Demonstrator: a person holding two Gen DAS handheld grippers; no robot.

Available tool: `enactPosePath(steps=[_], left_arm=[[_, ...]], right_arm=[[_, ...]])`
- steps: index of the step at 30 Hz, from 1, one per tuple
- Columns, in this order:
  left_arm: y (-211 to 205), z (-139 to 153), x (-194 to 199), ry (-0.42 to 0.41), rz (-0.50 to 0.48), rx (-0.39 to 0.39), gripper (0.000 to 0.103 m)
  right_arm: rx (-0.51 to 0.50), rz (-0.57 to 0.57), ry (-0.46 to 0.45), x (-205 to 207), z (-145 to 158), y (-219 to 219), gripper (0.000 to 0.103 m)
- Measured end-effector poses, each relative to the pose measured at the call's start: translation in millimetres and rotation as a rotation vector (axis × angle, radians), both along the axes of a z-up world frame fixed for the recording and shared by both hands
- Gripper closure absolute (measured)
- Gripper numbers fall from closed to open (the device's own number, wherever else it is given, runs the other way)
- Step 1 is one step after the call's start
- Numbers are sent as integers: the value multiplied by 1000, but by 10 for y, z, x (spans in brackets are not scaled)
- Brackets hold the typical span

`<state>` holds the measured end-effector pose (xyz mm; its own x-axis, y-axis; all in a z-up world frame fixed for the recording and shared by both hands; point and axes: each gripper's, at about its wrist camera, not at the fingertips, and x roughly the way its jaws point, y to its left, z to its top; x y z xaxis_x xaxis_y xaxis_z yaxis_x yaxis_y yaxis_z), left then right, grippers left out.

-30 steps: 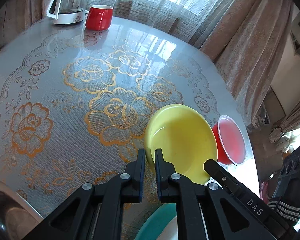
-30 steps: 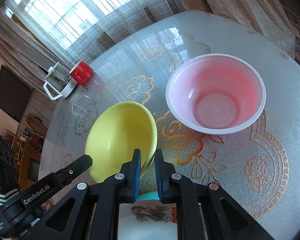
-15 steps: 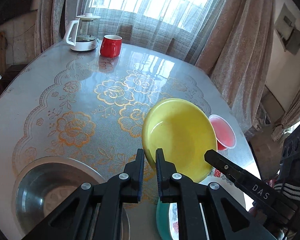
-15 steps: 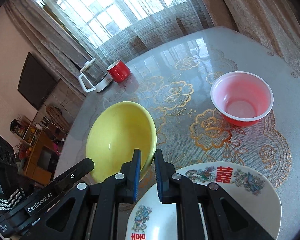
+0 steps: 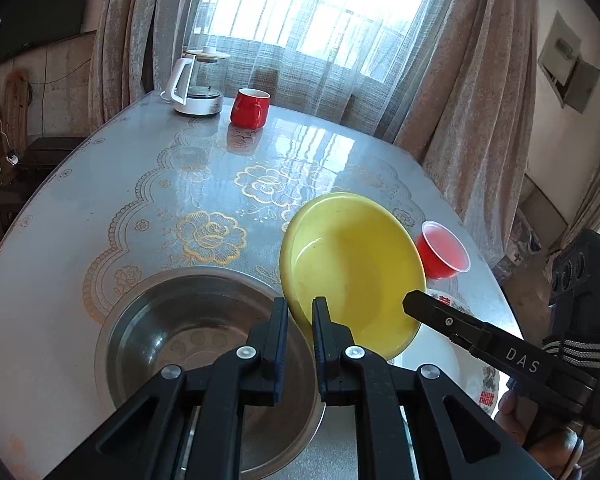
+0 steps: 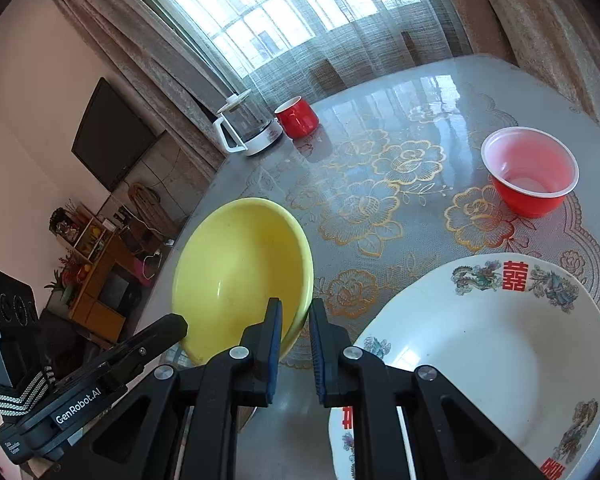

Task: Organize plates and bowls
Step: 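Carry the yellow bowl with the right gripper into the steel bowl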

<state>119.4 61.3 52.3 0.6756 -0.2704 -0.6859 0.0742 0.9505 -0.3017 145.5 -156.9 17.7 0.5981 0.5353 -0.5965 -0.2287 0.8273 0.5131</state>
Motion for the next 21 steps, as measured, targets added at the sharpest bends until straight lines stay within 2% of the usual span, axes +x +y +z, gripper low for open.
enactPosePath(steps=[9, 14, 21], left_arm=[[503, -156, -314, 36, 68, -53, 90], [682, -264, -435, 54, 115, -50, 91], [773, -420, -530, 72, 144, -40, 91]], right_arm=[[-6, 118, 17, -86, -60, 473, 90], [-46, 169, 39, -139, -182, 728, 90], [-74, 206, 67, -157, -304, 876, 90]])
